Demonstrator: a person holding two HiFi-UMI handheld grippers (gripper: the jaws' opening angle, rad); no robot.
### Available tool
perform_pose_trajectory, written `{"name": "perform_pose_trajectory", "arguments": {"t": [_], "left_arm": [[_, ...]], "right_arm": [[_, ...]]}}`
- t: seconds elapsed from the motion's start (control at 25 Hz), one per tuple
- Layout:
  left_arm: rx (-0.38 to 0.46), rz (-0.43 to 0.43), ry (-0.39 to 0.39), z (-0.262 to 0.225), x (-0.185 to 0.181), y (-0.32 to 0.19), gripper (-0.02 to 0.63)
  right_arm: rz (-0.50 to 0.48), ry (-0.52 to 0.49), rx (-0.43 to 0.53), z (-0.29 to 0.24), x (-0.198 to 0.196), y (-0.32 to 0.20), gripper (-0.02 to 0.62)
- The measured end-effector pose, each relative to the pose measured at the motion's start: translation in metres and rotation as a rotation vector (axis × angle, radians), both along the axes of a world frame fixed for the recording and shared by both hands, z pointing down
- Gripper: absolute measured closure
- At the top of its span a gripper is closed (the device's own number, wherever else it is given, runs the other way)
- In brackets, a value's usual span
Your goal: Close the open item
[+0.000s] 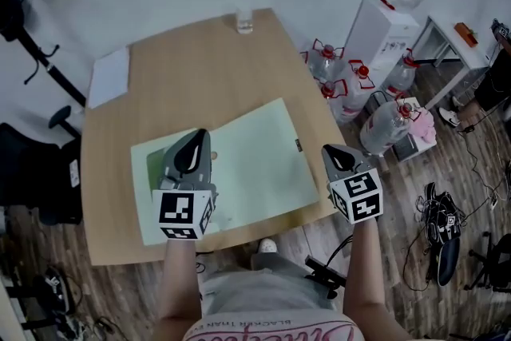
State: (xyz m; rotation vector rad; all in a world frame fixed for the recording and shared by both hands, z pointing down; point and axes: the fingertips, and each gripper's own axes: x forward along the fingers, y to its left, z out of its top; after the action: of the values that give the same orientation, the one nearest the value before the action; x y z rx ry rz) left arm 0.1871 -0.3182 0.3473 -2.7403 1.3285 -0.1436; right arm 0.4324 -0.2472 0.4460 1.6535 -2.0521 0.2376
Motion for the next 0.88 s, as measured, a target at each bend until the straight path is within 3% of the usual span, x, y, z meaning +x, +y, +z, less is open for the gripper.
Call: {"name": "perform_pose_trajectory", "arguments": {"t": [0.28,0.44,0.68,0.88], "left_arm": [[-0.012,-0.045,-0.028,0.006,0.003,-0.012,0.593],[-0.017,-0.064,-0.053,0.008,0.001,-0.015,0.592],[-0.021,-0.106,-0.082,0.011,-0.015,-0.016,0.593],[-0.033,-0.126,-0.098,0.016,-0.022,-0.016,0.593]], "right_arm": [[-0.158,0.001,-0.163,0.042,0.007,-0.015,0.594],[-0.234,-0.005,-0.219,0.064,0.005,-0.021,0.593],[-0.389,-0.120,-0.283,0.089,-0.012,-0.024,0.594],[-0.510,-0.126,-0.338,0.098,-0.030,-0.023,0.594]]}}
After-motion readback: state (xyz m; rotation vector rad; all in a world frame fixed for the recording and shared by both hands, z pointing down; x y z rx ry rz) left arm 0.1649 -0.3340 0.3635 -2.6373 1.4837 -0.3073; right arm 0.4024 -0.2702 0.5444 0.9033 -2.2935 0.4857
